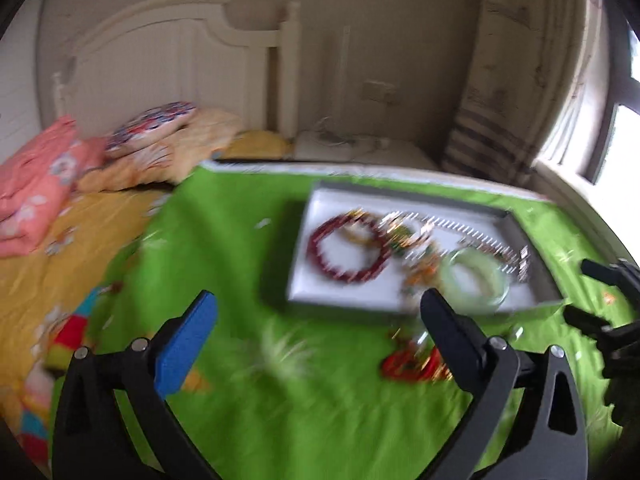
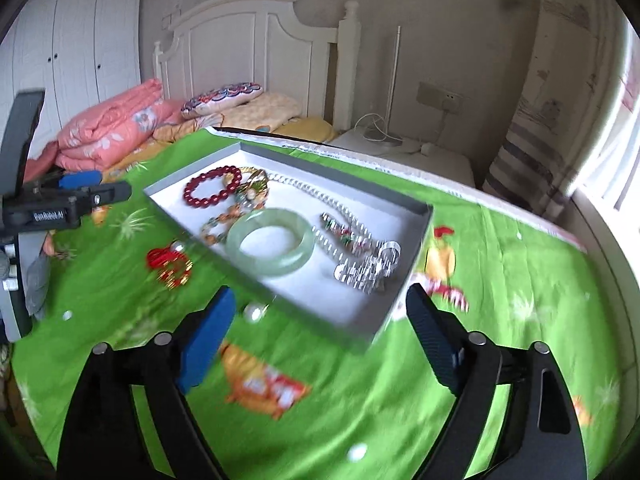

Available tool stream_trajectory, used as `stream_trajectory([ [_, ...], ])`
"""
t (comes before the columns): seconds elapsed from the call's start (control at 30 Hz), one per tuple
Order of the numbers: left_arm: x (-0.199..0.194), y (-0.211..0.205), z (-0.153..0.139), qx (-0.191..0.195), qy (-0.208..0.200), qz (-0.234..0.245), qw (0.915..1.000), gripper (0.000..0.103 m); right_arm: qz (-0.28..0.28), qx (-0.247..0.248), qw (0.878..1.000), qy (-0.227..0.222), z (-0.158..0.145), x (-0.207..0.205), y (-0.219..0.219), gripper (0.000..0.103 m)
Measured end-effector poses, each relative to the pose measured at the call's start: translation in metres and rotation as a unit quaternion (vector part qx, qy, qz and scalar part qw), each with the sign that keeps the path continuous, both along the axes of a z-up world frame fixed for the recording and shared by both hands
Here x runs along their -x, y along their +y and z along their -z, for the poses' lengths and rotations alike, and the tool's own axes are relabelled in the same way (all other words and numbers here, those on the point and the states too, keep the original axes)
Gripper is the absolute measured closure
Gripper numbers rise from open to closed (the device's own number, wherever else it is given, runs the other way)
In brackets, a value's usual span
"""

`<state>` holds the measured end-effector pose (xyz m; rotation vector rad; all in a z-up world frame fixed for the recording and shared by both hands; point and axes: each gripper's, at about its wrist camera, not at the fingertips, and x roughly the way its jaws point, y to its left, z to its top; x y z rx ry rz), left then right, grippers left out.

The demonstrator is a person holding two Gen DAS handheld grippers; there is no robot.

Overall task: Organize jewelry
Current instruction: 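Lower the bead bracelet into the tray with the left gripper while the right gripper drops the pearl necklace there, then grasp the gold ring on the cover with the right gripper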

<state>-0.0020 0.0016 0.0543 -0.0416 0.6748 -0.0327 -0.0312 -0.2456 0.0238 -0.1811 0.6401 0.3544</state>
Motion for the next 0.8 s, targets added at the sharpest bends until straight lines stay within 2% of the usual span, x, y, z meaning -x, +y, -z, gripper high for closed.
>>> stream_trajectory([
  [0.13,0.026,0.002,0.015,-0.019,0.016,-0.012,0.9996,0.002,-0.008,-0.026,1.0,0.014,0.011,0.021,0.001,0.017],
  [0.27,0.037,0.004,0.027,-0.013,0.046,-0.027,0.9985,0.002,-0.013,-0.039,0.999,0.015,0.011,0.035,0.004,0.017],
  [0.4,0.042,0.008,0.034,0.007,0.058,-0.021,0.9981,0.002,-0.016,-0.06,0.997,0.048,0.017,0.034,0.005,0.017],
  [0.5,0.035,0.018,0.044,0.034,0.092,-0.025,0.9949,0.002,-0.017,-0.047,0.998,0.045,0.018,0.036,0.01,0.017],
  [0.6,0.029,0.022,0.047,0.055,0.109,-0.025,0.9922,0.002,-0.014,-0.027,0.999,0.044,0.019,0.037,0.018,0.019],
  [0.7,0.029,0.022,0.047,0.054,0.109,-0.025,0.9923,0.002,-0.008,-0.004,0.999,0.047,0.02,0.037,0.027,0.027],
  [0.8,0.027,0.018,0.047,0.036,0.116,-0.026,0.9923,0.002,-0.007,-0.01,0.999,0.048,0.013,0.035,0.029,0.03],
])
